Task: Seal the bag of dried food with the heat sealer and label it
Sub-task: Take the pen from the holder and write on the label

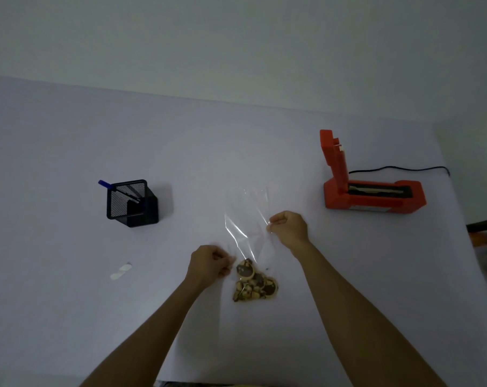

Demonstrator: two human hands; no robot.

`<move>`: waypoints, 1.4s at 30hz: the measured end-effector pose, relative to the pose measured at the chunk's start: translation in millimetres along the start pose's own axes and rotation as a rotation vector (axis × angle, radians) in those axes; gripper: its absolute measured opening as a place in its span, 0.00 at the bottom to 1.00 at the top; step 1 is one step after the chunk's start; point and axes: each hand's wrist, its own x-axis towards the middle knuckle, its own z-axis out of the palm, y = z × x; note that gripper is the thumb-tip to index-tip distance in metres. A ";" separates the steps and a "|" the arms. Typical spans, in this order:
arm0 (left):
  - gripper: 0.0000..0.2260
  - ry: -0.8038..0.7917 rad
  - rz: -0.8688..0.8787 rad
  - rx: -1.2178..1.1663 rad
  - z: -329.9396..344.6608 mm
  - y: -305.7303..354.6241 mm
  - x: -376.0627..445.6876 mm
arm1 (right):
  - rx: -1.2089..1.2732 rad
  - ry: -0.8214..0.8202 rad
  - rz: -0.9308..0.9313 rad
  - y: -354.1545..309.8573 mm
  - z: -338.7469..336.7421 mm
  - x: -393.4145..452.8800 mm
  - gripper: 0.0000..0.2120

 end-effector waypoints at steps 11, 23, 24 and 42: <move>0.07 0.003 0.024 0.115 -2.6 -1.0 3.2 | -0.033 0.061 0.037 1.4 -1.0 -8.6 0.09; 0.13 0.154 0.050 0.276 -7.3 24.1 -28.5 | -0.048 -0.108 -0.042 -0.3 -20.1 -20.2 0.11; 0.12 0.175 0.073 0.247 -10.2 27.6 -34.0 | -0.036 -0.121 -0.065 -3.0 -23.1 -24.7 0.12; 0.06 0.674 0.254 0.100 -178.7 44.6 -89.4 | -0.244 -0.292 -0.771 -167.9 109.0 -112.8 0.04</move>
